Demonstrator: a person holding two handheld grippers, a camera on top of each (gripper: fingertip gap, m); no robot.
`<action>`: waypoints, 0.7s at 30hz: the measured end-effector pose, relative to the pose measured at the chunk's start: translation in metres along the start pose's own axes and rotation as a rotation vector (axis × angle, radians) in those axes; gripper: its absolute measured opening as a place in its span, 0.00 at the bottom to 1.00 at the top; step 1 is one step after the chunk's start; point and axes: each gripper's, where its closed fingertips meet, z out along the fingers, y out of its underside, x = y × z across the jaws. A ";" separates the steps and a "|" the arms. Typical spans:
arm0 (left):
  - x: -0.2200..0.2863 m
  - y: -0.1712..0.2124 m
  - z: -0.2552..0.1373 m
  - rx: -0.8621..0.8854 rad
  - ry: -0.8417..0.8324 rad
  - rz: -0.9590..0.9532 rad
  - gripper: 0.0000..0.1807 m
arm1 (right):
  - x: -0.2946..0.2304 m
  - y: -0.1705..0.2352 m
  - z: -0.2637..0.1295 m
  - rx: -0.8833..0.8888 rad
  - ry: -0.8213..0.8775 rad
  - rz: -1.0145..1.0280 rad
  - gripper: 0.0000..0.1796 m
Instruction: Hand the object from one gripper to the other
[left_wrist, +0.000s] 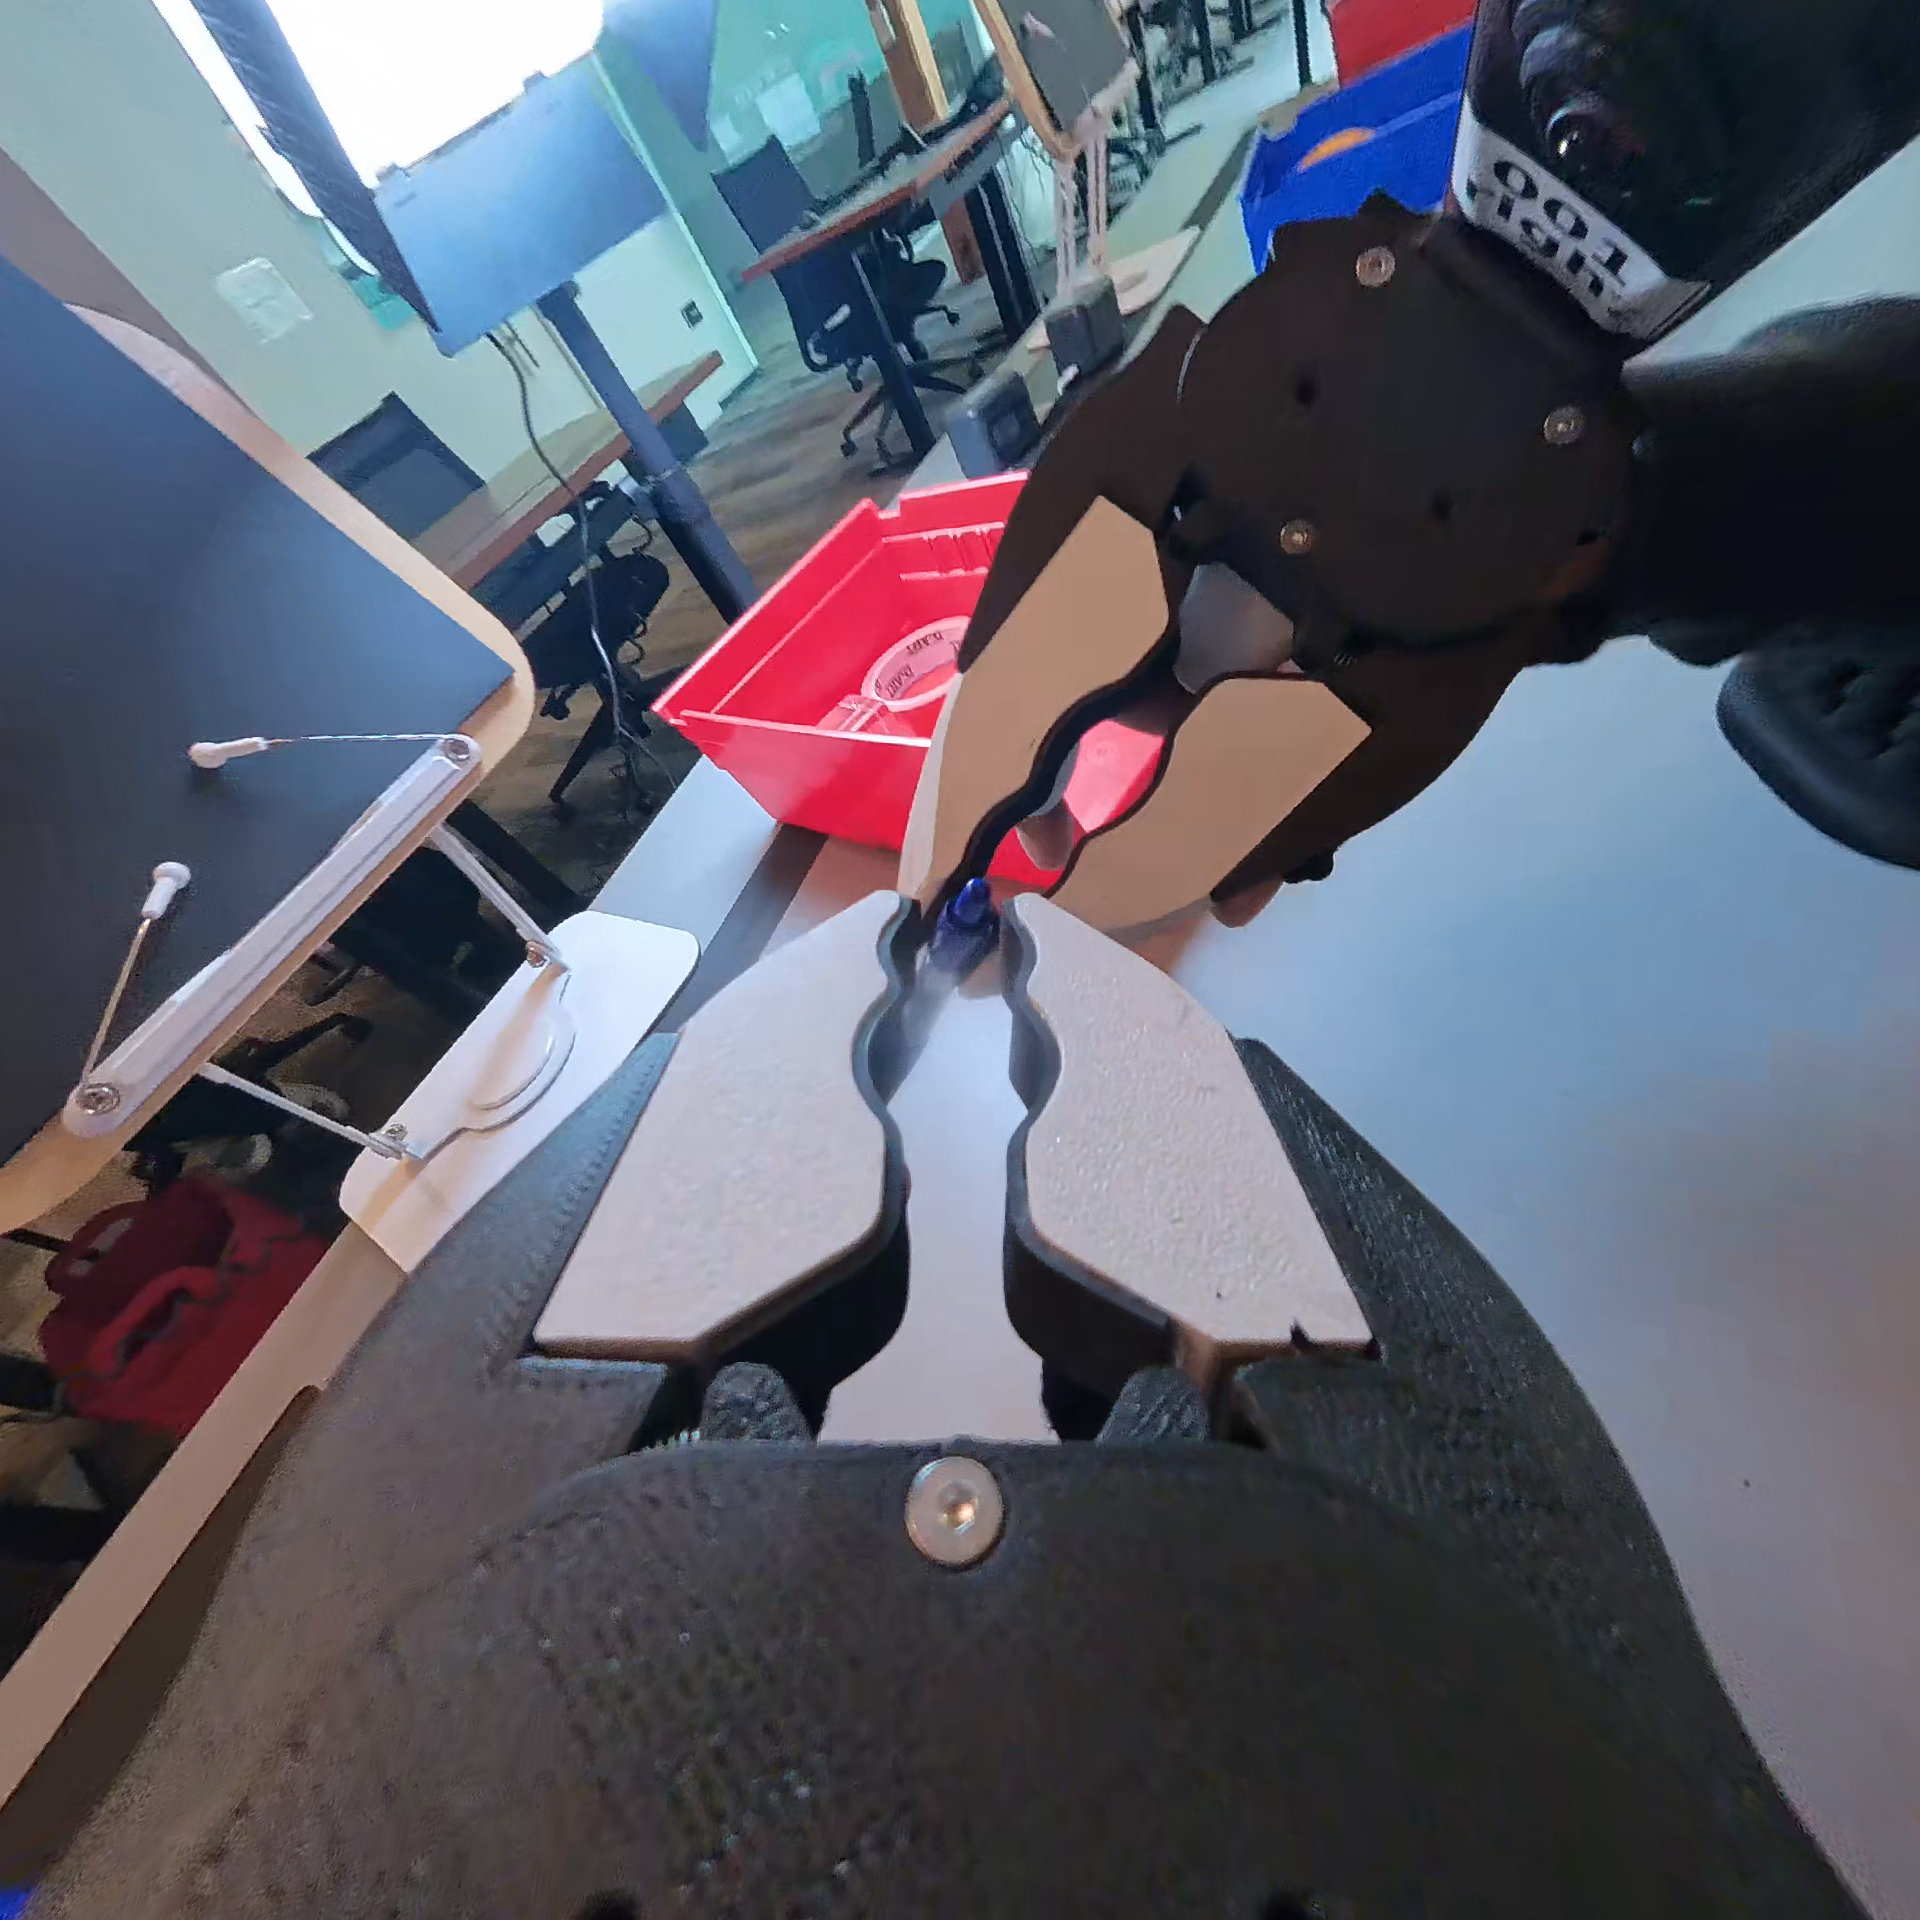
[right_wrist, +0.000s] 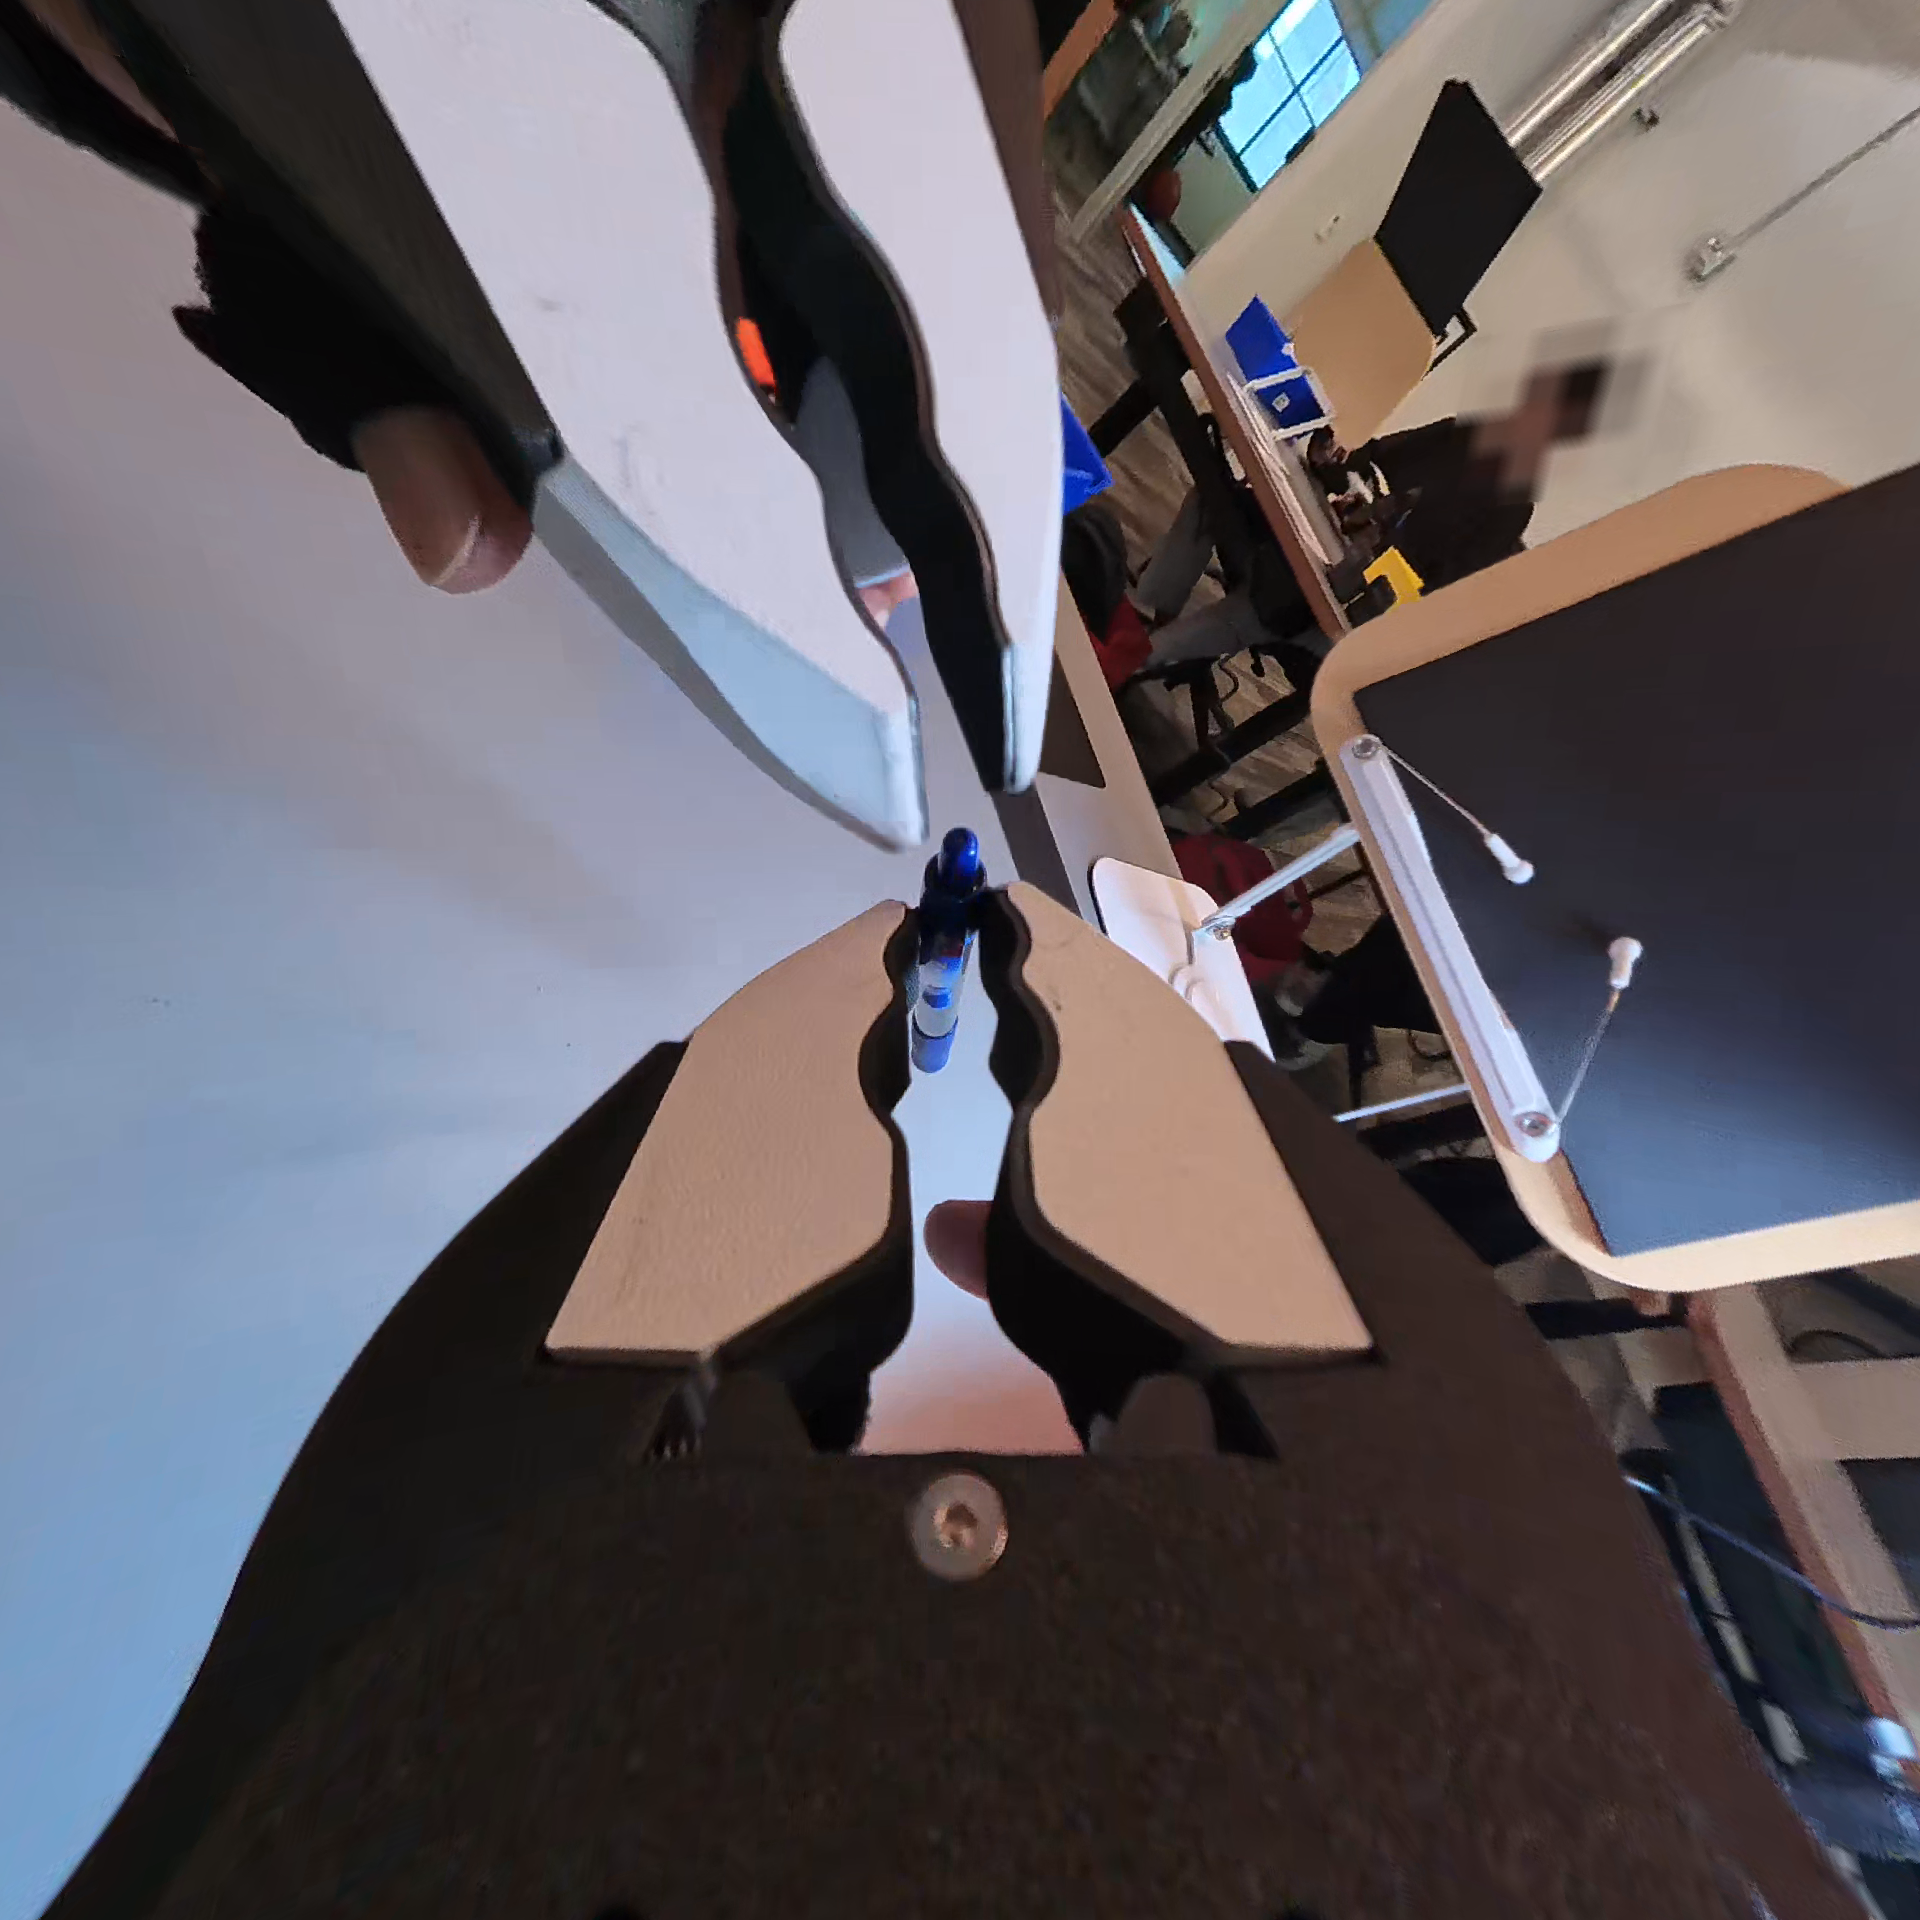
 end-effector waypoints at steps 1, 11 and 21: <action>0.002 0.002 0.001 -0.012 0.010 0.010 0.07 | -0.002 0.000 0.001 -0.013 0.004 -0.022 0.06; 0.002 -0.001 -0.002 -0.031 -0.028 0.124 0.03 | 0.005 -0.006 -0.002 -0.044 0.081 -0.114 0.06; -0.006 -0.034 -0.028 0.138 -0.016 0.119 0.00 | 0.022 -0.033 -0.023 0.106 0.113 -0.035 0.12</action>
